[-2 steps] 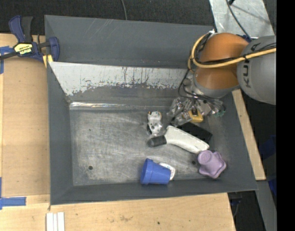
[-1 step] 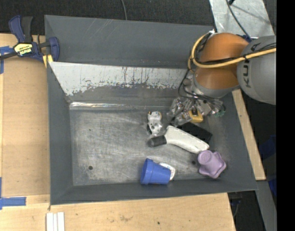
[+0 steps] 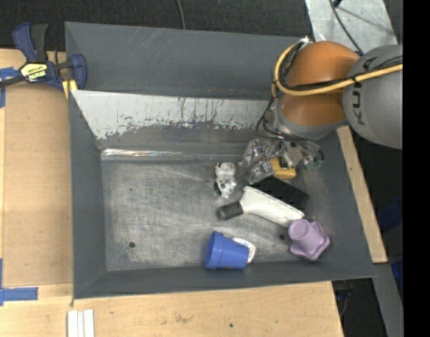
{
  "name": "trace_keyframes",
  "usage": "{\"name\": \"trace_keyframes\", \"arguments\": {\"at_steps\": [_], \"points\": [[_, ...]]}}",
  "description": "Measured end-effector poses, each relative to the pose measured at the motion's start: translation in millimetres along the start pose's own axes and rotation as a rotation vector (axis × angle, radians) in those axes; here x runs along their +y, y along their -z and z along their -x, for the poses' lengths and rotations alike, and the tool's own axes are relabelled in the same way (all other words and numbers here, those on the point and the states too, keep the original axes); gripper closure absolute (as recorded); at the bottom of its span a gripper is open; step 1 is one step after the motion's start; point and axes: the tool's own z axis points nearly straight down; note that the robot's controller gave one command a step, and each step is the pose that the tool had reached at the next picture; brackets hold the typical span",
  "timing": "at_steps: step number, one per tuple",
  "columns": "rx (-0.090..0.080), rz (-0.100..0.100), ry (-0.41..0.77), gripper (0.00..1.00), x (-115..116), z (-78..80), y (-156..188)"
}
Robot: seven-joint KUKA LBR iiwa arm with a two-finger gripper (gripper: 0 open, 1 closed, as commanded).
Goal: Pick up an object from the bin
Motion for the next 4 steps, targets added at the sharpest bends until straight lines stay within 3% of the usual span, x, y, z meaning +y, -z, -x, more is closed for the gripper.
{"name": "trace_keyframes", "arguments": {"at_steps": [1,2,3,4], "points": [[-0.002,0.0,-0.065,1.0,-19.0,-3.9,12.2],[0.001,-0.001,-0.124,1.0,9.4,3.8,45.9],[0.004,0.0,-0.17,0.0,0.0,0.7,17.2],[0.001,0.0,-0.168,0.0,0.6,1.7,19.1]]}}
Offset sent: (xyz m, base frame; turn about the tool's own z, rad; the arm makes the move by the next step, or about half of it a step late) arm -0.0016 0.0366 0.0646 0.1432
